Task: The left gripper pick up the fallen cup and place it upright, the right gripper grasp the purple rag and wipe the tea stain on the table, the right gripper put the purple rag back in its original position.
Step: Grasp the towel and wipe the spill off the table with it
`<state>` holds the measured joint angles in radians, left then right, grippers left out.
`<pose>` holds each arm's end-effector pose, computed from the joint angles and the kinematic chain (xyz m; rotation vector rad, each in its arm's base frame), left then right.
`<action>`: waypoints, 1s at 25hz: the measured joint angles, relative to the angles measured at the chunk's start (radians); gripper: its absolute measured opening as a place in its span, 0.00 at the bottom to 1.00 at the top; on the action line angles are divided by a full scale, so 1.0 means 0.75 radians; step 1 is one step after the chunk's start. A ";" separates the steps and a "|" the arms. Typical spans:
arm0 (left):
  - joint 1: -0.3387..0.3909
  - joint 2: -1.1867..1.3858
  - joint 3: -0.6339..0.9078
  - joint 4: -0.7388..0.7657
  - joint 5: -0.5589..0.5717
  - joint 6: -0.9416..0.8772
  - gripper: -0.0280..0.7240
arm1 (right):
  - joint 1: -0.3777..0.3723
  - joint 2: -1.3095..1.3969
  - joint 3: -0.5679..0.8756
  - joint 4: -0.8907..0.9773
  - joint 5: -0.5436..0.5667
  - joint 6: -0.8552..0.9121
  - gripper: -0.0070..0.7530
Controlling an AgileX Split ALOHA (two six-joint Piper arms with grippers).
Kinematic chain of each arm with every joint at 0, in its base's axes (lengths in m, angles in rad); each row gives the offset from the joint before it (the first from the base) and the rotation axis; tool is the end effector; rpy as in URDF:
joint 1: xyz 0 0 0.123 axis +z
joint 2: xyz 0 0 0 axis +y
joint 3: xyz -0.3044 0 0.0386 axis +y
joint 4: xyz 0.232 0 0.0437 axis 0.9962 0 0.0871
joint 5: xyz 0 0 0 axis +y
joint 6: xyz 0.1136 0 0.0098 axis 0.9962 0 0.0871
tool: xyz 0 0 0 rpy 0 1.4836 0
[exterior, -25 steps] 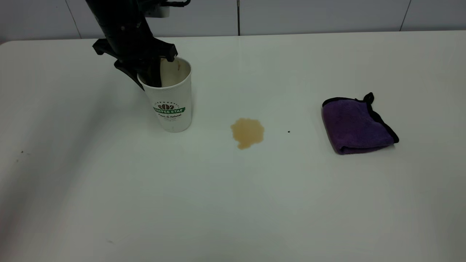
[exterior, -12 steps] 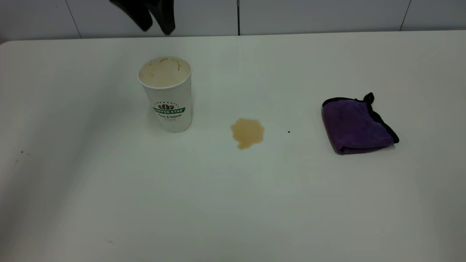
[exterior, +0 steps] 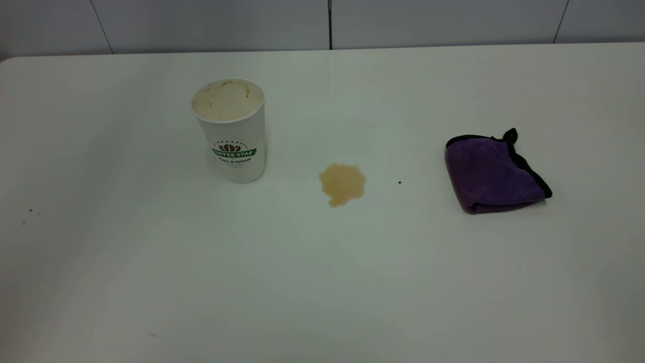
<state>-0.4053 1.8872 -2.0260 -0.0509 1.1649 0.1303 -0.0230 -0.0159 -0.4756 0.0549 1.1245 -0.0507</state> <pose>0.3860 -0.1714 0.3837 0.6602 2.4289 -0.1793 -0.0236 0.0062 0.2456 -0.0337 2.1151 0.0226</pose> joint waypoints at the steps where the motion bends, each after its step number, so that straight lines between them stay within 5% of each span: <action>1: -0.008 -0.044 0.009 0.016 0.000 -0.019 0.68 | 0.000 0.000 0.000 0.000 0.000 0.000 0.32; 7: -0.044 -0.348 0.250 0.034 0.000 -0.063 0.68 | 0.000 0.000 0.000 0.000 0.000 0.000 0.32; 25: -0.045 -1.261 1.728 0.034 -0.011 -0.046 0.68 | 0.000 0.000 0.000 0.000 0.000 0.000 0.32</action>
<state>-0.4392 0.9413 -0.7301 -0.0257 1.1567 0.0956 -0.0230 -0.0159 -0.4756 0.0549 1.1245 -0.0507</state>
